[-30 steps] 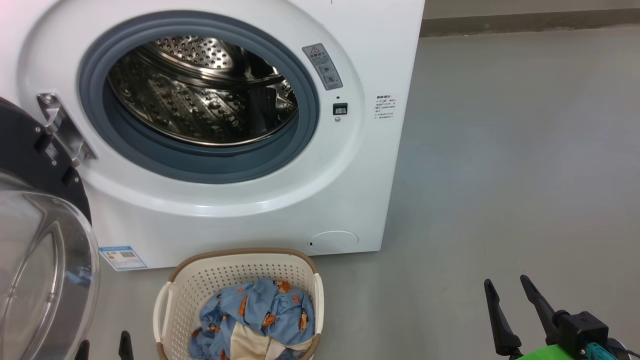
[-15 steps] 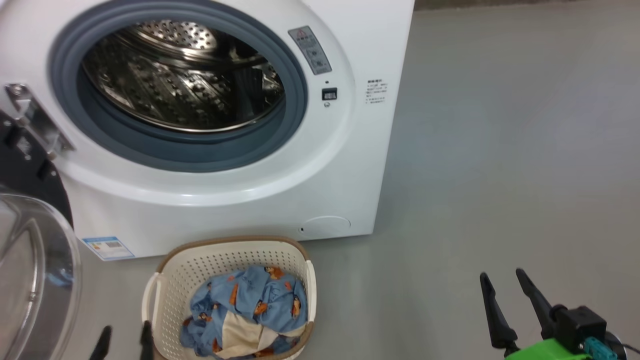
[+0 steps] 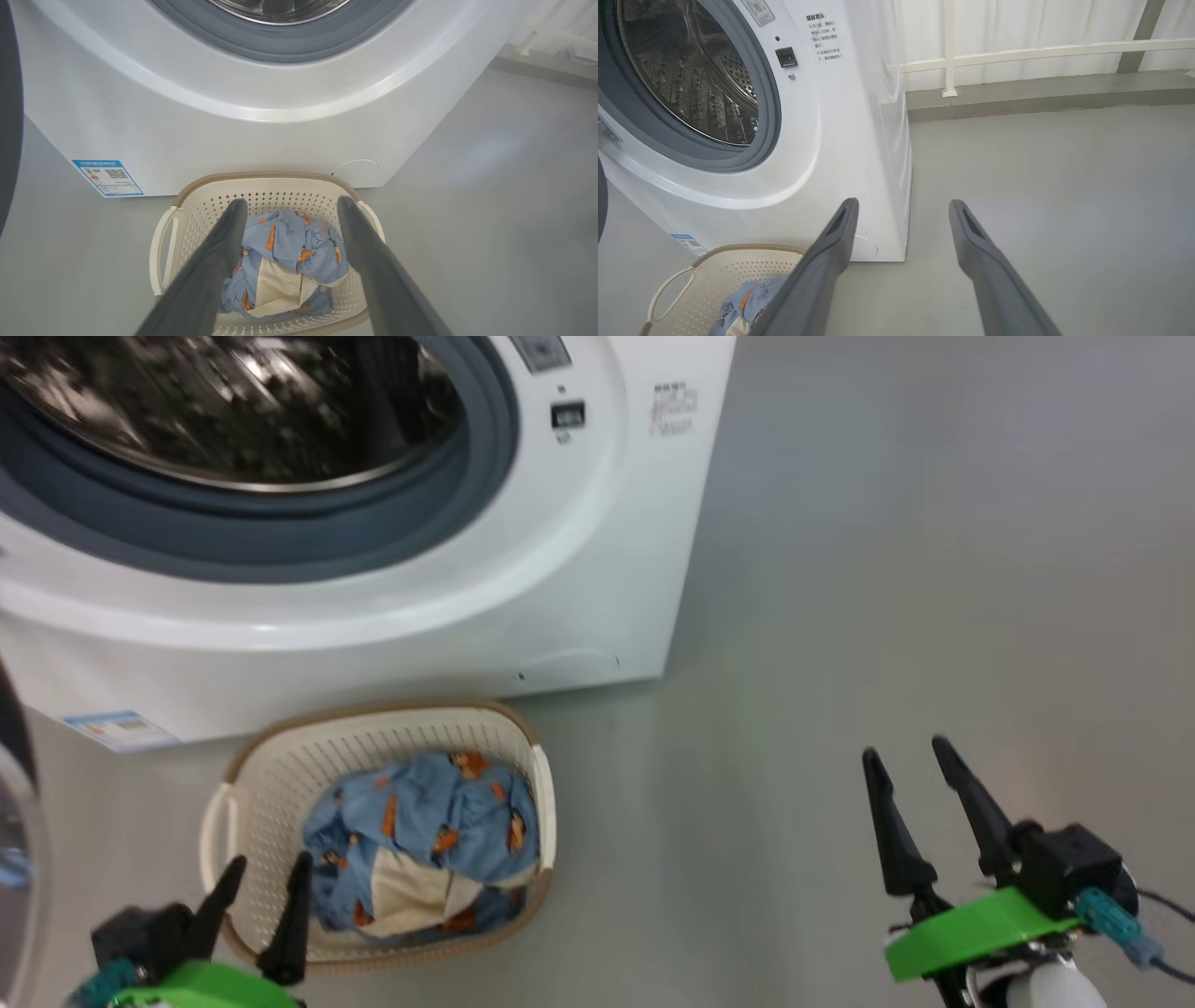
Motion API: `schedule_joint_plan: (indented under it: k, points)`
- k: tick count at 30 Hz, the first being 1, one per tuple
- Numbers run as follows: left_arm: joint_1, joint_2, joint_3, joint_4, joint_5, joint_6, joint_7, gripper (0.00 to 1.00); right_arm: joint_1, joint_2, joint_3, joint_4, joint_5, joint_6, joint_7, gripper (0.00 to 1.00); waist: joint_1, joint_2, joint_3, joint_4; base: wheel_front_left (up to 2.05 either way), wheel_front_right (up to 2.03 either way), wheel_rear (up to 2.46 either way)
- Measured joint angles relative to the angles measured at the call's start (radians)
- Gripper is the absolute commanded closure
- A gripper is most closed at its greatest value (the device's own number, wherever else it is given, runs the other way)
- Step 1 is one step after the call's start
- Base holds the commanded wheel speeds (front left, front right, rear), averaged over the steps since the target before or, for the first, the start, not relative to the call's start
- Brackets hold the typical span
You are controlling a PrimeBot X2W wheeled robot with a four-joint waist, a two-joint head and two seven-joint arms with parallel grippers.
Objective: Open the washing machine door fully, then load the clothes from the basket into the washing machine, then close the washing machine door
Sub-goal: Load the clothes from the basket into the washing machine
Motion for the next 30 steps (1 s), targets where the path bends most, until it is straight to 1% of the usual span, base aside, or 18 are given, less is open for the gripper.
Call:
schedule_joint_plan:
  k: [6, 9, 14, 15, 18, 23, 30]
  points:
    - [-0.126, 0.078, -0.108, 0.106, -0.120, 0.000, 0.013, 0.00, -0.073, -0.002, 0.058, -0.024, 0.000, 0.000, 0.000, 0.00, 0.0000, 0.0000, 0.107, -0.032, 0.00, 0.00, 0.00]
    - [-0.181, 0.113, -0.157, 0.139, -0.186, 0.000, 0.018, 0.00, -0.108, -0.006, 0.085, -0.040, 0.002, 0.000, 0.000, 0.00, 0.0000, 0.0000, 0.163, -0.050, 0.00, 0.00, 0.00]
    - [-0.269, 0.170, -0.243, 0.180, -0.265, 0.000, 0.023, 0.00, -0.159, -0.007, 0.130, -0.078, 0.018, 0.000, -0.004, 0.00, 0.0000, 0.0000, 0.258, -0.082, 0.00, 0.00, 0.00]
    - [-0.269, 0.170, -0.243, 0.180, -0.265, 0.000, 0.023, 0.00, -0.159, -0.007, 0.130, -0.078, 0.018, 0.000, -0.004, 0.00, 0.0000, 0.0000, 0.258, -0.082, 0.00, 0.00, 0.00]
    - [-0.321, 0.201, -0.285, 0.207, -0.311, 0.000, 0.033, 0.00, -0.184, -0.009, 0.150, -0.098, 0.024, 0.000, -0.007, 0.00, 0.0000, 0.0000, 0.314, -0.102, 0.00, 0.00, 0.00]
    - [-0.410, 0.229, -0.342, 0.255, -0.385, 0.000, 0.057, 0.00, -0.214, -0.010, 0.176, -0.128, 0.026, 0.000, -0.007, 0.00, 0.0000, 0.0000, 0.401, -0.130, 0.00, 0.00, 0.00]
    - [-0.530, 0.275, -0.394, 0.318, -0.476, 0.000, 0.075, 0.00, -0.249, -0.010, 0.203, -0.157, 0.028, 0.000, -0.007, 0.00, 0.0000, 0.0000, 0.516, -0.159, 0.00, 0.00, 0.00]
